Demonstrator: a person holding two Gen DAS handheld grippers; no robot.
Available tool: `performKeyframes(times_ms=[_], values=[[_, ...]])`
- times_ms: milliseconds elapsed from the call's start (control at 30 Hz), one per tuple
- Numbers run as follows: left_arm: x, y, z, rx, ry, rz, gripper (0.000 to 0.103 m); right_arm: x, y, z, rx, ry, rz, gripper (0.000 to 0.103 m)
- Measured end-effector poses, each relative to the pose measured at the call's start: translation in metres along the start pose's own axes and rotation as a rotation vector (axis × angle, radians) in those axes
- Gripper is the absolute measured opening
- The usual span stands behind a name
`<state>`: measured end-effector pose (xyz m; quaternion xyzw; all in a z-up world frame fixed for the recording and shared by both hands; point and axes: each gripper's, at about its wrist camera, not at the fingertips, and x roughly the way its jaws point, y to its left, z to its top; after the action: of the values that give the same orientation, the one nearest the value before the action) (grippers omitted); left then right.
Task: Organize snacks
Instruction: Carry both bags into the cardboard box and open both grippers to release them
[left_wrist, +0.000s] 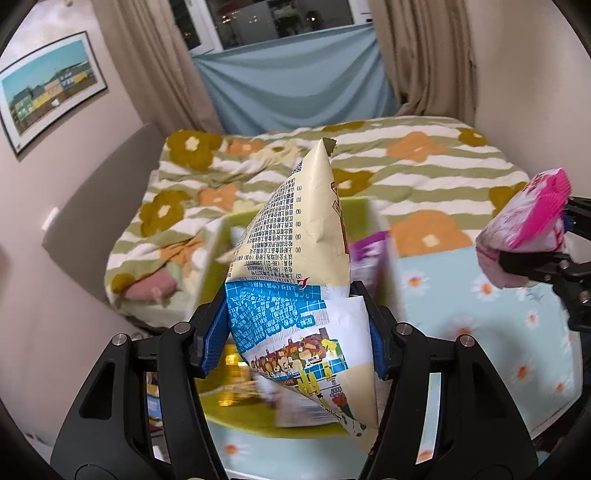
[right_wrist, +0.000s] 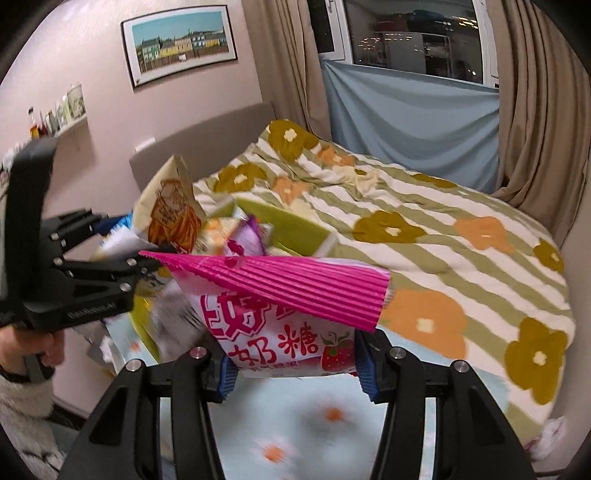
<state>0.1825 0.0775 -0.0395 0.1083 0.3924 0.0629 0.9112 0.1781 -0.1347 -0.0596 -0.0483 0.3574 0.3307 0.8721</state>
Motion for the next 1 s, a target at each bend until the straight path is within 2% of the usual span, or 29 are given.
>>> performKeyframes(times_ms=[167, 300, 367, 467, 500, 633, 767, 1000], values=[[0.035, 0.051, -0.014, 0.011, 0.061, 0.009, 0.06, 0.03, 0.037, 0.021, 0.086, -0.003, 0.001, 0.048], [0.069, 0.072, -0.034, 0.042, 0.119, -0.028, 0.06, 0.053, 0.058, 0.032, 0.152, 0.011, -0.018, 0.048], [0.082, 0.077, -0.041, 0.051, 0.14, -0.054, 0.064, 0.062, 0.067, 0.034, 0.182, 0.017, -0.032, 0.048], [0.097, 0.082, -0.05, 0.065, 0.17, -0.142, 0.098, 0.073, 0.076, 0.036, 0.225, 0.021, -0.063, 0.048], [0.097, 0.084, -0.054, 0.071, 0.164, -0.168, 0.103, 0.076, 0.078, 0.035, 0.242, 0.023, -0.071, 0.048], [0.091, 0.093, -0.06, 0.091, 0.139, -0.211, 0.103, 0.082, 0.087, 0.033, 0.301, 0.032, -0.101, 0.048], [0.08, 0.105, -0.062, 0.075, 0.105, -0.264, 0.103, 0.089, 0.098, 0.038, 0.307, 0.045, -0.12, 0.048], [0.066, 0.118, -0.065, 0.047, 0.09, -0.248, 0.103, 0.106, 0.111, 0.059, 0.274, 0.057, -0.102, 0.048]])
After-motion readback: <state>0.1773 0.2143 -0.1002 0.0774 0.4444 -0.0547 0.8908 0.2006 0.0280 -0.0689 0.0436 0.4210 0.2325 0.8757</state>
